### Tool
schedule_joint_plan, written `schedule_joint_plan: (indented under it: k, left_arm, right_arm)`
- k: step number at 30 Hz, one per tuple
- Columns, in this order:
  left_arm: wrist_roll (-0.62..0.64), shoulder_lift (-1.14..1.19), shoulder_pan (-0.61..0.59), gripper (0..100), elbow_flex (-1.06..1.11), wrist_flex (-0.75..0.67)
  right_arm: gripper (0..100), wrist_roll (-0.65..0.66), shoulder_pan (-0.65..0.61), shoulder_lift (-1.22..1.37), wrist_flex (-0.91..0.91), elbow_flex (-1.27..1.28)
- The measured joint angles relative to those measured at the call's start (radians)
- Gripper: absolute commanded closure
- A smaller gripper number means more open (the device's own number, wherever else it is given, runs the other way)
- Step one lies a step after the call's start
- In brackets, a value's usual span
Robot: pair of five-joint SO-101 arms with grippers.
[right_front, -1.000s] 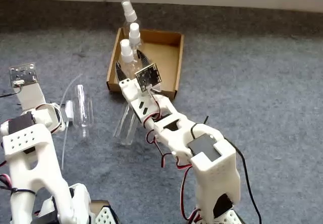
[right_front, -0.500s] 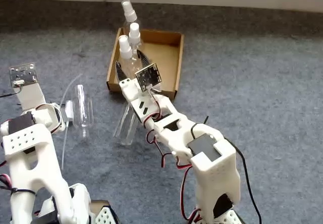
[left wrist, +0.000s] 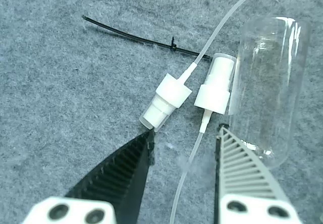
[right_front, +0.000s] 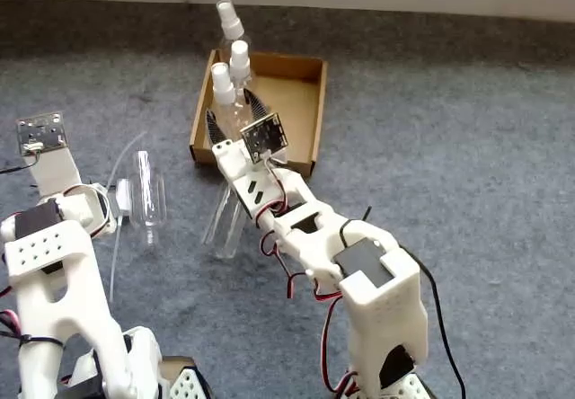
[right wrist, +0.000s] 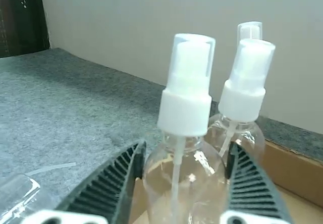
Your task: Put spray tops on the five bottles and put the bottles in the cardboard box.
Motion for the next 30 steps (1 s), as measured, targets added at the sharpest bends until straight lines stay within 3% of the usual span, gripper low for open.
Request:
schedule_joint_plan:
  k: [30]
  left_arm:
    - [0.000,0.000,0.000,81,0.000,0.000]
  right_arm:
    - [78.4,0.021,0.012,-0.002,-0.002,0.035]
